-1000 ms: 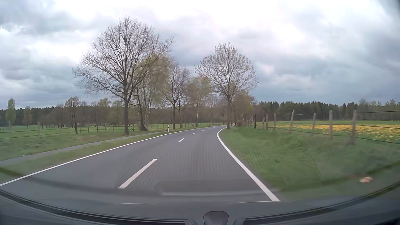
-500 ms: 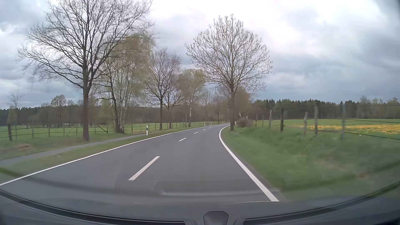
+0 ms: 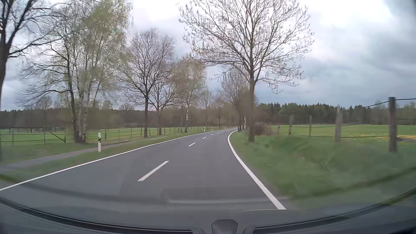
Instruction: Follow the waypoints while adhering to traffic rules and regulations
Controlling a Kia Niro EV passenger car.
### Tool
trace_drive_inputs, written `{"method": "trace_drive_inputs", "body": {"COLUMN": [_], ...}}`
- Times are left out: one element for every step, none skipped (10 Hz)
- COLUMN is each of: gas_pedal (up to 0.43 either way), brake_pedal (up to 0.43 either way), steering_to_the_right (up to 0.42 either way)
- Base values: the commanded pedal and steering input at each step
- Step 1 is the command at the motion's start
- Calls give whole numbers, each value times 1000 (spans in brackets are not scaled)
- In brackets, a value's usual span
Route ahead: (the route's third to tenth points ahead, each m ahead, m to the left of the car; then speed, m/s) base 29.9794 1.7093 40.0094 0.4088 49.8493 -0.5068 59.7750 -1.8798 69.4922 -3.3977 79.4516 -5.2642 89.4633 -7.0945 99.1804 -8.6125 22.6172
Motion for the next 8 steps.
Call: {"method": "trace_drive_inputs", "body": {"gas_pedal": [28,39,39,47,59,59,79,79], "brake_pedal": [0,0,0,0,0,0,0,0], "steering_to_the_right": [18,19,19,19,19,19,19,19]}}
